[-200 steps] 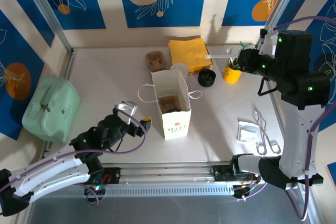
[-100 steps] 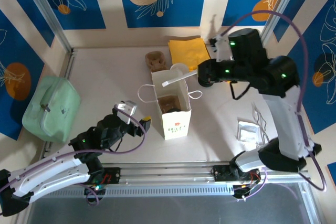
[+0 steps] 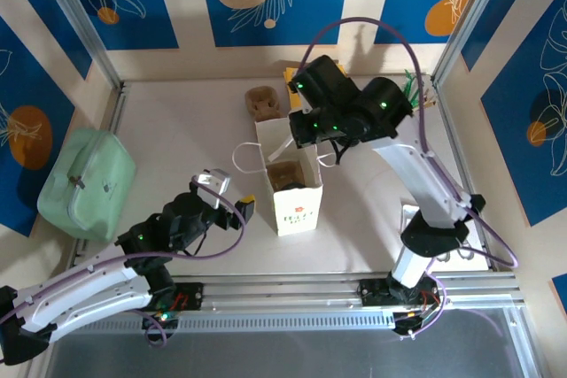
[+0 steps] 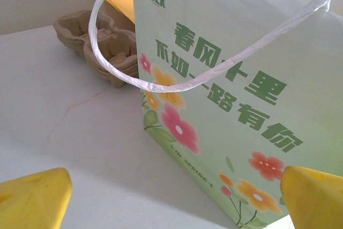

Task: Pack the takeout coffee

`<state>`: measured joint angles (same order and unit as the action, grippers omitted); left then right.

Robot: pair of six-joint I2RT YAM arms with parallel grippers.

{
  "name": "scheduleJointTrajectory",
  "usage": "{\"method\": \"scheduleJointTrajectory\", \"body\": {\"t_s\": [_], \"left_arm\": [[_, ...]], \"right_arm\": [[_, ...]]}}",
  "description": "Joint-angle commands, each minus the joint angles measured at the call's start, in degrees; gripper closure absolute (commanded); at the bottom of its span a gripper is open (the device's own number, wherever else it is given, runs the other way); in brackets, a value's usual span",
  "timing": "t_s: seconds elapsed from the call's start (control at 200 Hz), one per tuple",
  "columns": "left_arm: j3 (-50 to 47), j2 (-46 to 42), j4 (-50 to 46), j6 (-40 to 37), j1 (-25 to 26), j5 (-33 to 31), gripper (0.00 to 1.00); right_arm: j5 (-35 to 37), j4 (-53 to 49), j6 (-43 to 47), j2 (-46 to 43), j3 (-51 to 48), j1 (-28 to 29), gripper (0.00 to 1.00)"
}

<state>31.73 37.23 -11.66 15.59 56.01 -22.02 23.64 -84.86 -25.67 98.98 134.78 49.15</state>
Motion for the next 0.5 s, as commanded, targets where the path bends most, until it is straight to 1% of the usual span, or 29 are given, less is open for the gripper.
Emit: {"method": "scheduleJointTrajectory", "body": {"t_s": [0.0,0.33,0.495], "left_arm": [[1.24,-0.46,-0.87,0.54,0.42,0.84,0.00],[0.71,-1.37,-1.04,1.09,0.42,0.75,0.00],[0.52,-1.46,-1.04,1.41,0.42,0.73,0.00]], "right_arm": [[0.91,-0.12,0.76,2.93,2.31,0.51,0.88],[-1.49,-1.20,0.71,11.65,6.43,0.60,0.88],[-1.88,-2.10,0.68,14.29,7.85,0.33,0.87]]}}
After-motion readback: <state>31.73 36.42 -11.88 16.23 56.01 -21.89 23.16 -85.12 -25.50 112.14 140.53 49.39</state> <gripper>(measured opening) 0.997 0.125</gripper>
